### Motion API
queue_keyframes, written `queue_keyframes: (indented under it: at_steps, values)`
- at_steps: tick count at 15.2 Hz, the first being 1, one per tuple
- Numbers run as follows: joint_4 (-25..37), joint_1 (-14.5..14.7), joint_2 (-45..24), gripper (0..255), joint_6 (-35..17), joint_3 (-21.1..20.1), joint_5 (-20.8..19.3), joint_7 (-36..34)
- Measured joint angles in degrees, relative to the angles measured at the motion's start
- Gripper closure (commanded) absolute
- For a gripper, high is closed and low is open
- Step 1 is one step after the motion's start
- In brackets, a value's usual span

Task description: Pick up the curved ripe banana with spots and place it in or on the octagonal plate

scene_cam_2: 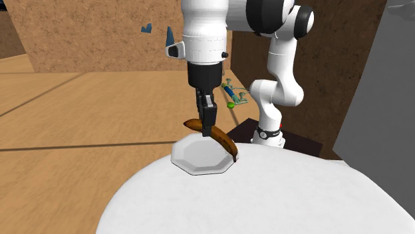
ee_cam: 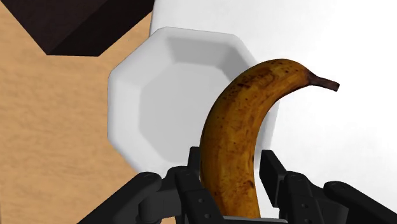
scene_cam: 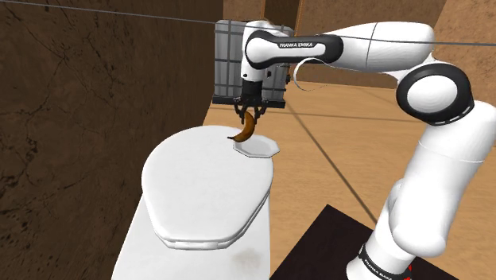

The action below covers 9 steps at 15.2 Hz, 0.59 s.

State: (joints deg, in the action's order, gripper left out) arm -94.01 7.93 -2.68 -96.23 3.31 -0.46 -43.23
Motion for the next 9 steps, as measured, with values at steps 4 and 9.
queue_keyframes:
  at_steps: [4, 9]
  values:
    - [-6.61, -2.29, 4.9, 255, -1.78, 2.25, -0.41, 4.45]
    - [-10.35, -2.78, 5.58, 255, -4.81, 2.78, -0.49, 5.49]
